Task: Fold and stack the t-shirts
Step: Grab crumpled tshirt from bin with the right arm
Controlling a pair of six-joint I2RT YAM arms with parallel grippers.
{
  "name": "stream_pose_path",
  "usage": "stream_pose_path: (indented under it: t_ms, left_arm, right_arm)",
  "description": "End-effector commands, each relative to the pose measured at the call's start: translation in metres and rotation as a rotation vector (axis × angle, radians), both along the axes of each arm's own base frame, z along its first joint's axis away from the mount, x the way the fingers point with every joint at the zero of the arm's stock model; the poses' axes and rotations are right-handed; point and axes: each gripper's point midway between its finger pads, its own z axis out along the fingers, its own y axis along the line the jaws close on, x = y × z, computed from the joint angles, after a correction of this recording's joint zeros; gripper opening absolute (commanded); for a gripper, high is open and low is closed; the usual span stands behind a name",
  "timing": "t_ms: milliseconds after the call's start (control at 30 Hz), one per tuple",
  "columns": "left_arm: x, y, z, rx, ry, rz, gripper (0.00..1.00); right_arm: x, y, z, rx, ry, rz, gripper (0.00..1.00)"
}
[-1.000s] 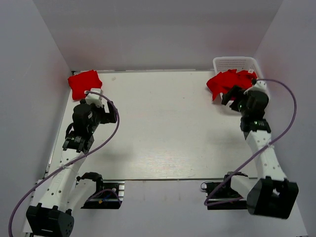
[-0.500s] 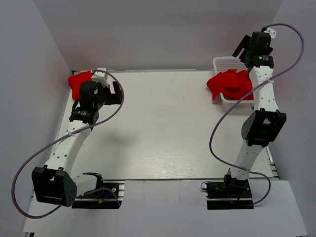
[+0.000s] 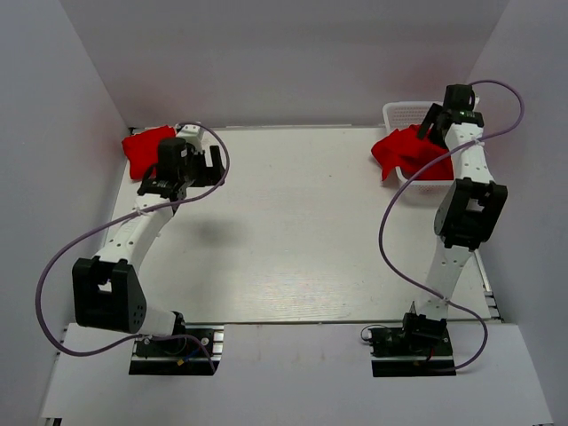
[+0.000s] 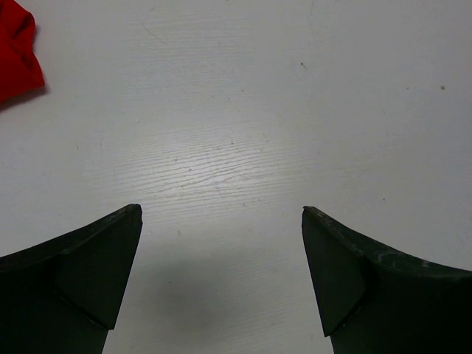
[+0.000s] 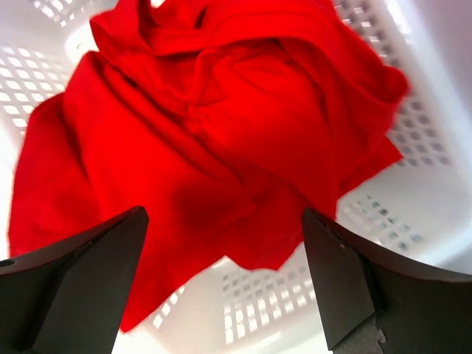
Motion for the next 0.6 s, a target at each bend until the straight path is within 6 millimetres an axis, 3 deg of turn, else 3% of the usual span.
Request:
stream_pose_path:
  t_ms: [0,167,300,333,433,533,567]
  left_arm:
    - [0.005,-0.006,0.023,-0.026,-0.042,-0.027,0.99]
    - [0.009,-0.007,0.018,-0.032,-0.028,-0.022,0.99]
    - [0.008,-0.005,0.018,-0.026,-0.018,-0.014,0.99]
    - [0.007,-0.003,0.016,-0.019,-0.01,-0.002,0.99]
    - [0.008,-0.001,0.016,-0.013,-0.01,0.008,0.99]
    - [0.006,0.001,0.018,-0.009,-0.013,0.016,0.99]
    - [0.006,0.001,0.018,-0.009,-0.013,0.016,0.99]
  right_arm:
    - [0.012,0.001,-0.023,-0.007,0.02,0.055,0.9]
    - [0.032,0.003,-0.039,0.008,0.003,0.1,0.89]
    - [0.042,-0.005,-0.047,-0.018,0.002,0.101,0.75]
    - [0.042,-0.009,-0.054,-0.034,0.017,0.096,0.64]
    - [0.046,-0.014,-0.044,-0.069,-0.005,0.09,0.36]
    - [0.05,-0.023,-0.01,-0.143,-0.069,0.081,0.05]
    - [0.05,-0.024,-0.001,-0.155,-0.086,0.074,0.0]
